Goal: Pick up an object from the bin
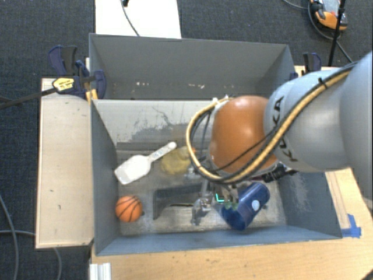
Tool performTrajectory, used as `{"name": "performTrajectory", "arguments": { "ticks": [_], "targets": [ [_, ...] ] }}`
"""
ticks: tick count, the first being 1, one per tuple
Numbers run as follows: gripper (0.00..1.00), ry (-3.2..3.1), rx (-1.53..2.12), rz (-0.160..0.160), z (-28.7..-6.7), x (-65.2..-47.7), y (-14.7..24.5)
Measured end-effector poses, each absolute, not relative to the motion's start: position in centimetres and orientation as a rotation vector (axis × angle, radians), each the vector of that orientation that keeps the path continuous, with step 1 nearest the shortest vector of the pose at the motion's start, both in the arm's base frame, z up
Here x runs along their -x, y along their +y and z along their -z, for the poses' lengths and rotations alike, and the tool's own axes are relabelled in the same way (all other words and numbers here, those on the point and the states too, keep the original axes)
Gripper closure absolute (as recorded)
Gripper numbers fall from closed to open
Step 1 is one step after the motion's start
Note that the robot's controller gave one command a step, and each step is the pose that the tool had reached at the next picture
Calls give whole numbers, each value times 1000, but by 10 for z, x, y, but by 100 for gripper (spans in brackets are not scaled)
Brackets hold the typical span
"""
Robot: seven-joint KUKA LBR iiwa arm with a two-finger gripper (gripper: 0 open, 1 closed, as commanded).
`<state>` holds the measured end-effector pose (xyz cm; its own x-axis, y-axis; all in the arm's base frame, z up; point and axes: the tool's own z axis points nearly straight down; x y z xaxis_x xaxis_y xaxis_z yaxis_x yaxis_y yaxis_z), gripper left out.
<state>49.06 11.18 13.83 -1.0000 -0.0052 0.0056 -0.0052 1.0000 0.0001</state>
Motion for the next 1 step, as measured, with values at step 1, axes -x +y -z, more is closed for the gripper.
{"name": "performTrajectory", "arguments": {
  "ticks": [1],
  "targets": [
    [0,-3143,-2,2,-142,-493,111]
  ]
}}
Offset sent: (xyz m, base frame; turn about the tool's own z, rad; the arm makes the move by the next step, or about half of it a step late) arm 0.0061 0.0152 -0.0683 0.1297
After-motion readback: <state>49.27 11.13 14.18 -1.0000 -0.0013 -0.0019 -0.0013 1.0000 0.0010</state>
